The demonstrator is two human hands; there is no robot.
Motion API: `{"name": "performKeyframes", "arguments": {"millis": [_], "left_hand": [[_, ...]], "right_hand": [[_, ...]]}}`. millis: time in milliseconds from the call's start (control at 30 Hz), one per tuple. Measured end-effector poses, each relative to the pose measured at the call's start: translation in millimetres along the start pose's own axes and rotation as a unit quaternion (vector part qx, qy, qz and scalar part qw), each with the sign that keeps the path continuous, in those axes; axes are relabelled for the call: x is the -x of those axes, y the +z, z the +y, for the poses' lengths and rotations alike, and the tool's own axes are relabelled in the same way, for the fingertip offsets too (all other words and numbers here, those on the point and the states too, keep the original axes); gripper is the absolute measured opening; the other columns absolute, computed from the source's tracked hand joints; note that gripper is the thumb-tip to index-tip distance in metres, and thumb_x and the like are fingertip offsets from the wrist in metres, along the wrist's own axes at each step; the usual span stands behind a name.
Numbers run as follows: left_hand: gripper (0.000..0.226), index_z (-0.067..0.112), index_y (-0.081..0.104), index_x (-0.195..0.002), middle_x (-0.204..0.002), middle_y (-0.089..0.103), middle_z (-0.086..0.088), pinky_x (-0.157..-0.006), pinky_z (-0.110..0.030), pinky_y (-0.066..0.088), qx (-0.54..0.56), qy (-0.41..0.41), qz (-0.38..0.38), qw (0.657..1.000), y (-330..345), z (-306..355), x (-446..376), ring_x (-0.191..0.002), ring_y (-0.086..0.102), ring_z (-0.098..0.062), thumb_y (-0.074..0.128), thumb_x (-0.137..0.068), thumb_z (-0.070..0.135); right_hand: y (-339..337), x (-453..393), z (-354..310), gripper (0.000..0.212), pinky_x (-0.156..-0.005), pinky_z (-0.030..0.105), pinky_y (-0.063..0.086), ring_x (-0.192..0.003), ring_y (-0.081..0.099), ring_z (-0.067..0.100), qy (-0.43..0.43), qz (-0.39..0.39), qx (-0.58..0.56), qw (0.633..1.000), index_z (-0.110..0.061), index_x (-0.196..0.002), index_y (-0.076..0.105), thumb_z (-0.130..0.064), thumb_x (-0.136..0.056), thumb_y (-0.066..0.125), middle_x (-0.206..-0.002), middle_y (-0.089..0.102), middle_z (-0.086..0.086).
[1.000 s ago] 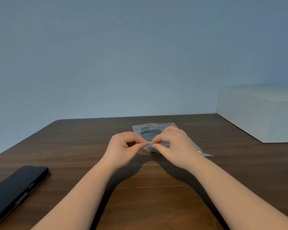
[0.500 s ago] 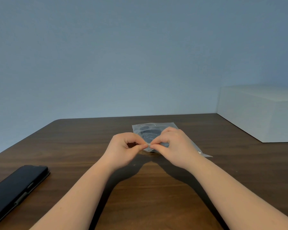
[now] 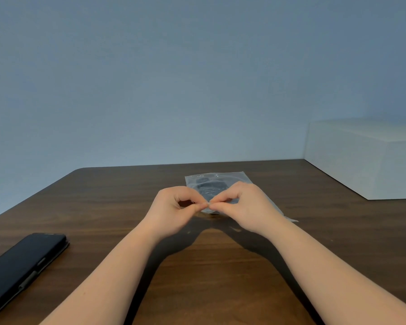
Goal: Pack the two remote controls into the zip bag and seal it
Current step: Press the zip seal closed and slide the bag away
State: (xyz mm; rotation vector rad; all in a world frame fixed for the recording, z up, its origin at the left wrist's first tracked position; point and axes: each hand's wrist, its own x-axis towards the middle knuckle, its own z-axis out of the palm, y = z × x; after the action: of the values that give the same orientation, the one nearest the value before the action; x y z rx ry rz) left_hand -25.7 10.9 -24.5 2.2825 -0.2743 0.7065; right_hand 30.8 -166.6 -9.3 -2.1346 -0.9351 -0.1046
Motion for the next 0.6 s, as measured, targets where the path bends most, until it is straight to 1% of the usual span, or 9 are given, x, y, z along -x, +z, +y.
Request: {"name": "performKeyframes", "arguments": {"millis": [100,233,333,400,500,600], "left_hand": [[0.01,0.022,0.074,-0.076,-0.079,0.074,0.006,-0.073,-0.025,0.054,-0.004,0.003,-0.008,1.0,-0.8,0.4,0.3,-0.078,0.066,-0.008,0.069,-0.079,0.013],[0.009,0.02,0.074,-0.078,-0.08,0.074,0.005,-0.074,-0.026,0.054,-0.011,0.004,-0.014,1.0,-1.3,0.8,0.3,-0.078,0.066,-0.008,0.069,-0.079,0.014],[0.008,0.02,0.074,-0.076,-0.078,0.073,0.005,-0.073,-0.026,0.054,-0.016,0.007,-0.009,1.0,-0.8,0.4,0.6,-0.077,0.066,-0.009,0.07,-0.079,0.013],[0.008,0.02,0.073,-0.075,-0.077,0.073,0.005,-0.072,-0.026,0.054,-0.027,0.007,-0.009,1.0,-0.9,-0.2,0.2,-0.076,0.065,-0.009,0.07,-0.079,0.013],[0.01,0.019,0.073,-0.074,-0.075,0.072,0.006,-0.07,-0.023,0.052,-0.041,0.009,-0.01,0.999,-2.0,-0.6,0.5,-0.075,0.064,-0.008,0.069,-0.078,0.012],[0.013,0.019,0.073,-0.073,-0.076,0.072,0.008,-0.071,-0.017,0.051,-0.037,0.0,-0.02,0.999,-2.9,0.4,2.0,-0.077,0.064,-0.006,0.068,-0.078,0.008]], "right_hand": [[1.5,-1.0,0.2,0.016,-0.063,0.007,0.037,-0.08,0.056,-0.003,0.005,0.0,-0.004,1.0,-0.026,-0.097,0.076,-0.03,-0.085,0.067,-0.094,0.071,-0.011],[2.5,-1.5,0.6,0.014,-0.062,0.009,0.038,-0.081,0.057,0.0,0.009,0.004,-0.004,1.0,-0.026,-0.094,0.077,-0.031,-0.084,0.068,-0.086,0.067,-0.015],[5.1,-2.6,1.9,0.013,-0.064,0.011,0.041,-0.081,0.059,0.001,0.011,0.015,-0.001,1.0,-0.027,-0.091,0.077,-0.031,-0.083,0.069,-0.084,0.068,-0.015],[6.1,-3.9,2.5,0.012,-0.063,0.01,0.041,-0.079,0.06,0.0,0.014,0.017,-0.006,1.0,-0.026,-0.089,0.077,-0.032,-0.082,0.07,-0.081,0.068,-0.016],[6.9,-5.0,4.2,0.011,-0.061,0.011,0.041,-0.078,0.061,0.004,0.029,0.002,-0.025,0.999,-0.024,-0.088,0.077,-0.031,-0.082,0.07,-0.082,0.069,-0.013],[4.3,-3.7,7.5,0.012,-0.065,0.016,0.048,-0.081,0.063,0.007,0.051,-0.022,-0.054,0.997,-0.022,-0.089,0.077,-0.03,-0.081,0.071,-0.085,0.071,-0.009]]}}
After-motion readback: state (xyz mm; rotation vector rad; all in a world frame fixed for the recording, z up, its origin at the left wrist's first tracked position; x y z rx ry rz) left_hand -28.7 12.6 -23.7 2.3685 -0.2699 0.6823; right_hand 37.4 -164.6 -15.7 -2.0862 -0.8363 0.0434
